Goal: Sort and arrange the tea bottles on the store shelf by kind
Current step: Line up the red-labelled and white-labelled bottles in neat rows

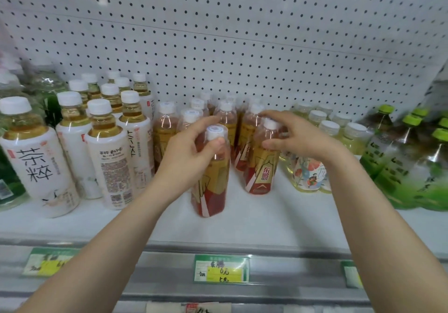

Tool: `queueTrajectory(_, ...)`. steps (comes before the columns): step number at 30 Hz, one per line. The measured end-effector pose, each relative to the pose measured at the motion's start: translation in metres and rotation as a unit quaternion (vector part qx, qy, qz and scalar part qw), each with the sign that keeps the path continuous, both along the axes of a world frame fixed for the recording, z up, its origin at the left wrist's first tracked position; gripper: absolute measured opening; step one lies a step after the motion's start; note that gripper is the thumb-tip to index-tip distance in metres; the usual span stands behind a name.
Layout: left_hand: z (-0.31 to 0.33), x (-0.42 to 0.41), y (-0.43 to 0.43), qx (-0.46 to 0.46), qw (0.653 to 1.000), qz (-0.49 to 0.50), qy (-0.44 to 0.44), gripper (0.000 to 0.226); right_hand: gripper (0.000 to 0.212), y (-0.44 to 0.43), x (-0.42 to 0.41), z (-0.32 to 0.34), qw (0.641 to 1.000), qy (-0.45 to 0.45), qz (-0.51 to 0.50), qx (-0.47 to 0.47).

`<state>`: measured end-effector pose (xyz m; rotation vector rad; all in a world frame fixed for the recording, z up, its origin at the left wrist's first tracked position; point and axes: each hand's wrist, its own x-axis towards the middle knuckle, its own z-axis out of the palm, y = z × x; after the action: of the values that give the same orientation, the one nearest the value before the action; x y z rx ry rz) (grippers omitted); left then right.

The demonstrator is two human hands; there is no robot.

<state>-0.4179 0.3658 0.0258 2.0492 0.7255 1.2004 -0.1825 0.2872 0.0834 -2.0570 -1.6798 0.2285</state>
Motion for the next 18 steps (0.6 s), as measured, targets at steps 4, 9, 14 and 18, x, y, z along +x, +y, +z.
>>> queueTrajectory(4, 0.0, 0.033, 0.004, 0.018, 1.0, -0.022, 0.009, 0.043, 0.073, 0.0, 0.006, 0.002, 1.0, -0.007, 0.013, -0.003)
queueTrajectory(9, 0.005, 0.064, 0.019, 0.027, 0.999, -0.024, 0.04, 0.045, 0.074, 0.007, 0.006, -0.006, 0.999, -0.014, -0.021, 0.034)
queueTrajectory(14, 0.015, 0.076, 0.029, 0.036, 0.997, 0.015, 0.07, 0.049, 0.076, 0.01, 0.004, -0.01, 0.996, -0.037, -0.05, 0.064)
queueTrajectory(18, 0.027, 0.079, 0.029, 0.1, 0.977, 0.063, 0.179, 0.059, 0.076, 0.012, 0.004, -0.012, 0.995, -0.048, -0.055, 0.072)
